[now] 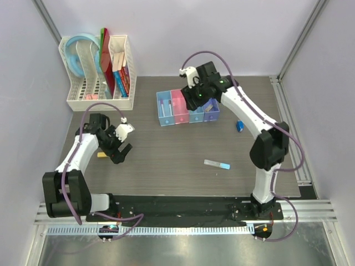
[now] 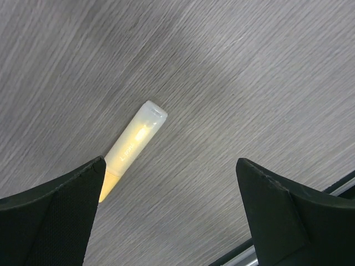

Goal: Sort the stationery into containers
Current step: Pick up the stationery from the center of the board.

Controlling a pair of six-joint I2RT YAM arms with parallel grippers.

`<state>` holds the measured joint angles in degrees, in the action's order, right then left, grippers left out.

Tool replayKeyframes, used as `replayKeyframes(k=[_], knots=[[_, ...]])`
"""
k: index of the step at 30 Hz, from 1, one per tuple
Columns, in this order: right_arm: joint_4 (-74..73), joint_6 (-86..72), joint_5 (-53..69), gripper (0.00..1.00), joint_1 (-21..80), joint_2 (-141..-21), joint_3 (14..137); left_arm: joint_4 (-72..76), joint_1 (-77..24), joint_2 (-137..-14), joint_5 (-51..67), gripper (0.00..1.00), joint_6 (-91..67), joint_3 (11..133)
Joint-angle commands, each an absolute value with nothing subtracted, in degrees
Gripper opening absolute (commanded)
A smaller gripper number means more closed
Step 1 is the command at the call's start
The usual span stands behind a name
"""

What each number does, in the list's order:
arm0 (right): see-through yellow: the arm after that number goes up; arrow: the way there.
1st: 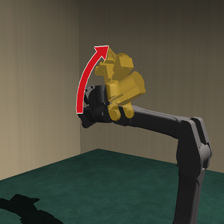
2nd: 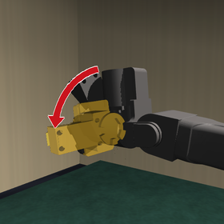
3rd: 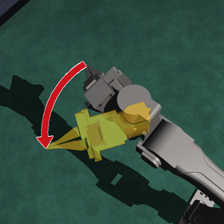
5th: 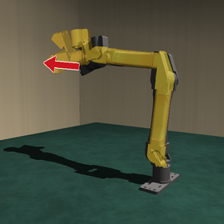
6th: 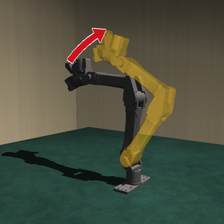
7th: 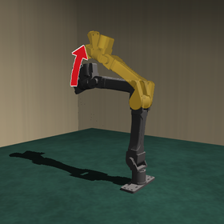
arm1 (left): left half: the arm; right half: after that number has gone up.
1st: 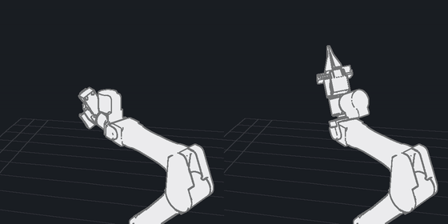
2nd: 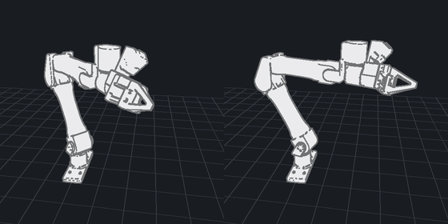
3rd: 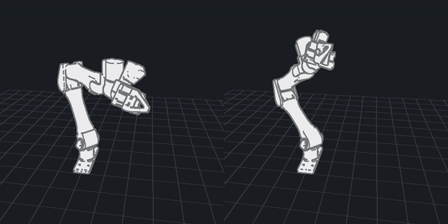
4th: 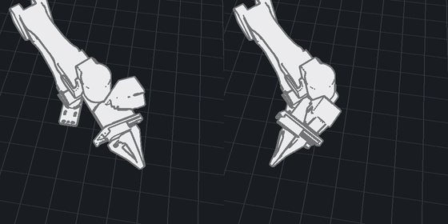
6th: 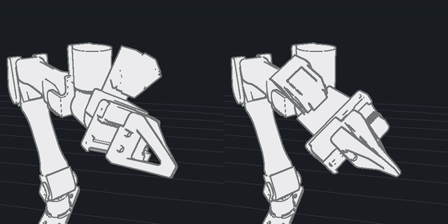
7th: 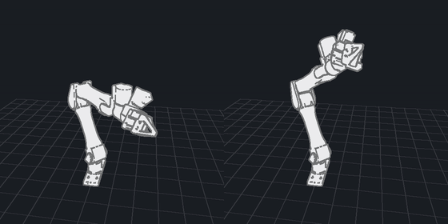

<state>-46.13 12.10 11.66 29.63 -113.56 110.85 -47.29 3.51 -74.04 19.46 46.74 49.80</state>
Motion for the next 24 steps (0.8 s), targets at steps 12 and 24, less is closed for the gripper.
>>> replayKeyframes(k=[12, 24], knots=[[-52.1, 17.2, 4.2, 0.57, 16.4, -95.7, 82.9, -51.3, 4.5, -74.7, 14.0, 1.00, 34.6, 53.5], [-52.4, 30.9, 3.1, 0.57, 19.9, -84.9, 68.4, -59.2, 7.2, -78.9, 10.8, 1.00, 27.6, 56.3]])
